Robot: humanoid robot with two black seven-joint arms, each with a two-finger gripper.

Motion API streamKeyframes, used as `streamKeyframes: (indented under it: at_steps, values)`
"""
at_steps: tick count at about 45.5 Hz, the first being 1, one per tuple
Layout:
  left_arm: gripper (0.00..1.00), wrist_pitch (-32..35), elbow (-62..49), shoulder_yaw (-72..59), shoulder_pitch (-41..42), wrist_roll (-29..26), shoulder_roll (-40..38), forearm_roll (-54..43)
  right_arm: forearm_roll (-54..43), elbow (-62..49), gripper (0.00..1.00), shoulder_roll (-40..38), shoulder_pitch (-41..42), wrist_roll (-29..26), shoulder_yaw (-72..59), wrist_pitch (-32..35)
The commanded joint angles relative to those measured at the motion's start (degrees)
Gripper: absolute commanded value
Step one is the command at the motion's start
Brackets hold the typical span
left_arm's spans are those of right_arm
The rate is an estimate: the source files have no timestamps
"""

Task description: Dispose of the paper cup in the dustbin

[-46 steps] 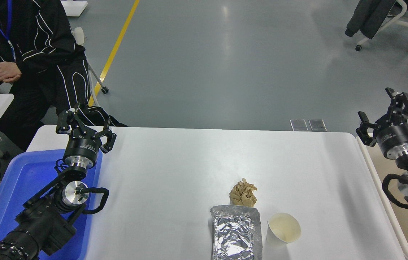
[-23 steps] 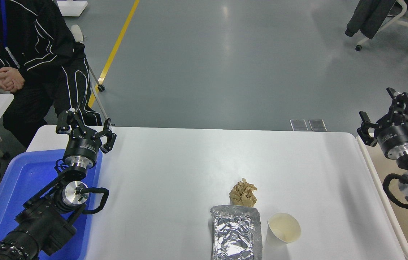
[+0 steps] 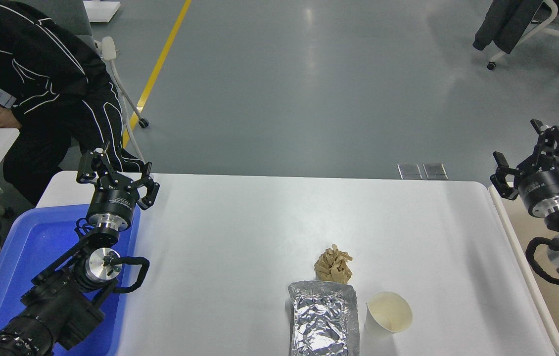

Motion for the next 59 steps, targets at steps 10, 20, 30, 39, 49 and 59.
streamKeyframes:
  at_steps: [10, 20, 30, 39, 49, 59]
  values:
    - [1.0, 0.0, 0.01, -0.04, 0.0, 0.0, 0.0, -0.03, -0.7, -2.6, 0.99, -3.32, 16.16, -0.8, -24.68, -0.39]
    - [1.0, 0.0, 0.01, -0.04, 0.0, 0.0, 0.0, -0.03, -1.05, -0.58, 0.99, -6.05, 32.59, -2.03, -54.04, 0.66]
    - [1.0, 0.0, 0.01, -0.04, 0.0, 0.0, 0.0, -0.03, -15.35, 8.46, 0.99, -5.35, 43.85, -2.03, -68.12, 2.33]
    - [1.0, 0.0, 0.01, -0.04, 0.0, 0.0, 0.0, -0.03, -38.91, 15.85, 0.99, -3.86, 50.88, -2.03, -76.11, 3.91]
    - [1.0, 0.0, 0.01, -0.04, 0.0, 0.0, 0.0, -0.03, -55.0, 23.23, 0.99, -3.15, 56.95, -1.94, -87.54, 4.44]
    - [1.0, 0.0, 0.01, -0.04, 0.0, 0.0, 0.0, -0.03, -60.72, 30.97, 0.99, -1.66, 60.02, -1.85, -89.13, 4.44]
